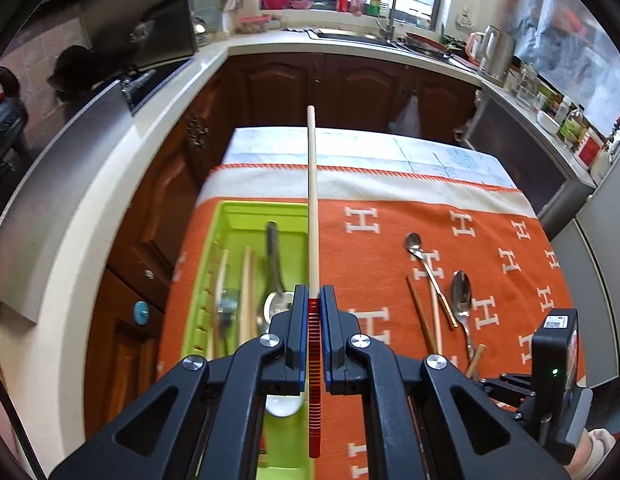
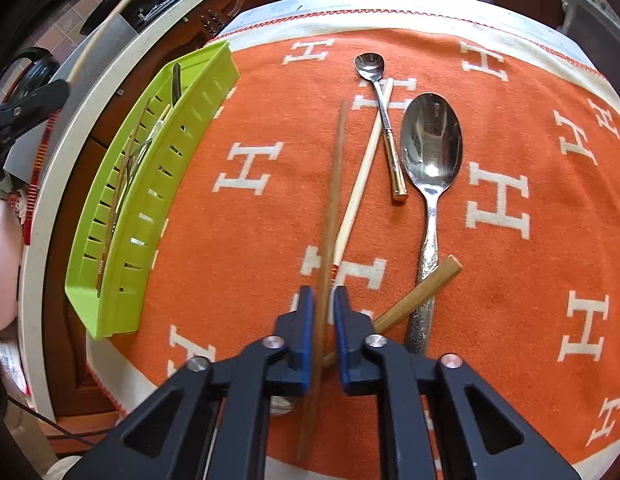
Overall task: Organize utensils
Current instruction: 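Lower both held chopsticks into the green tray and open both grippers, then move both open grippers over the remaining chopsticks and spoons on the blanket, then grasp the red-striped chopstick with left while right grasps the large steel spoon, then carry the chopstick into the green tray with left while right carries the spoon there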
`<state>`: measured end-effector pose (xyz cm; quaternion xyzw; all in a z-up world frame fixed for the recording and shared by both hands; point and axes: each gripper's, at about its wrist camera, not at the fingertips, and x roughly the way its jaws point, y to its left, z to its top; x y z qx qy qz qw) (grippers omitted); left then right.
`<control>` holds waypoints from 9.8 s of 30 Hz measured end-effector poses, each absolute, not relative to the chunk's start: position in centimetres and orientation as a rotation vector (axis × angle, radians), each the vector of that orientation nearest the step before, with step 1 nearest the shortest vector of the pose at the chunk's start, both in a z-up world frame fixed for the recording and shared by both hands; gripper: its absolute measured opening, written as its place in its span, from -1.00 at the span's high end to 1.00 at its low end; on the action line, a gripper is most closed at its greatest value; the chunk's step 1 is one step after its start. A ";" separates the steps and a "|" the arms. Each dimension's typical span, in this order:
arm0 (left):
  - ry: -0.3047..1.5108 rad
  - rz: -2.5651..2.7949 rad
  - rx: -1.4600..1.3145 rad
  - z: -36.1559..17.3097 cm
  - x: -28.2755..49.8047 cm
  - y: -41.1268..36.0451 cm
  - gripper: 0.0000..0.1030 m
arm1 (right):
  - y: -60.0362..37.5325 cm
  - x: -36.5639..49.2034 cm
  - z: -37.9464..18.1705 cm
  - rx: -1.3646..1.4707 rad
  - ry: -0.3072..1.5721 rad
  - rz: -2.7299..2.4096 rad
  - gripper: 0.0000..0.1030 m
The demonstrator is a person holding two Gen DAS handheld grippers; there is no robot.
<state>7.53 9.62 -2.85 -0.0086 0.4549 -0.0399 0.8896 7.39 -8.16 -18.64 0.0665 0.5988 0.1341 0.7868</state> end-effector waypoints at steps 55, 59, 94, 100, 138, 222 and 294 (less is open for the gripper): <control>1.112 0.096 0.037 -9.2 7.3 17.2 0.72 | 6.8 16.4 -14.2 0.427 1.340 0.497 0.78; 1.101 0.125 0.026 -8.8 7.4 17.5 0.60 | 6.7 16.1 -14.1 0.421 1.339 0.496 0.62; 1.017 -0.080 0.109 -6.0 4.6 5.4 0.00 | -12.2 3.4 -10.1 0.140 1.143 0.282 0.32; 1.031 -0.141 0.120 -6.5 4.6 2.4 -0.06 | -15.6 2.6 -11.2 0.208 1.153 0.229 0.31; 1.195 -0.252 0.066 -16.2 8.4 -5.1 0.93 | -18.2 3.5 -17.8 0.263 1.249 0.233 0.31; 0.997 -0.211 -0.113 -5.1 6.9 6.4 0.93 | -19.8 9.4 -19.1 0.191 1.298 0.230 0.80; 1.057 0.016 -0.179 -7.5 8.6 15.8 0.68 | -13.6 14.5 -18.9 0.376 1.286 0.226 0.93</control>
